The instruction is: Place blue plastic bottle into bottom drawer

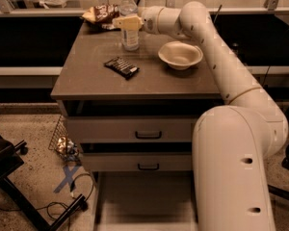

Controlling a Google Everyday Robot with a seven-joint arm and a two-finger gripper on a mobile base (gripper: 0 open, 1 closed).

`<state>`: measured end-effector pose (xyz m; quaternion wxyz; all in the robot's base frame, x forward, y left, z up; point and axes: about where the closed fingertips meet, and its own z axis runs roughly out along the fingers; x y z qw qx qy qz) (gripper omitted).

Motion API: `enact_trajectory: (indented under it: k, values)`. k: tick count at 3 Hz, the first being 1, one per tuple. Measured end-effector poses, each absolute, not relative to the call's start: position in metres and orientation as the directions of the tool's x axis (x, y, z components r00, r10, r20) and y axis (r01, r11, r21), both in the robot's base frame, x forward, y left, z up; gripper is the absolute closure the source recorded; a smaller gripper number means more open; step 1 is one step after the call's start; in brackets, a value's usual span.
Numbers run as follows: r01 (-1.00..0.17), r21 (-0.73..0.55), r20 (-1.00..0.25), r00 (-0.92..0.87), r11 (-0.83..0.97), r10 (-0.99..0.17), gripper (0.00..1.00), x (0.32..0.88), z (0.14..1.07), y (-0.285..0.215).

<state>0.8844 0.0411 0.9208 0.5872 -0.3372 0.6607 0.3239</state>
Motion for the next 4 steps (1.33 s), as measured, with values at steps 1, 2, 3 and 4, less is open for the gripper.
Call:
enact_trajectory:
  k: [1,2,3,4]
  values:
    - [-0.833,0.030,-0.995,-0.079,0.553,-0.065,0.49,0.8882,0.9193,0.0501]
    - [-0.835,0.031,-0.995,-0.080,0.550,-0.064,0.72,0.8881,0.9186,0.0532]
    - [-0.837,0.033,-0.995,-0.081,0.546,-0.065,0.95,0.8879,0.9174,0.0571]
    - [-0.839,0.034,-0.995,-0.082,0.544,-0.064,1.00,0.8879,0.9168,0.0592]
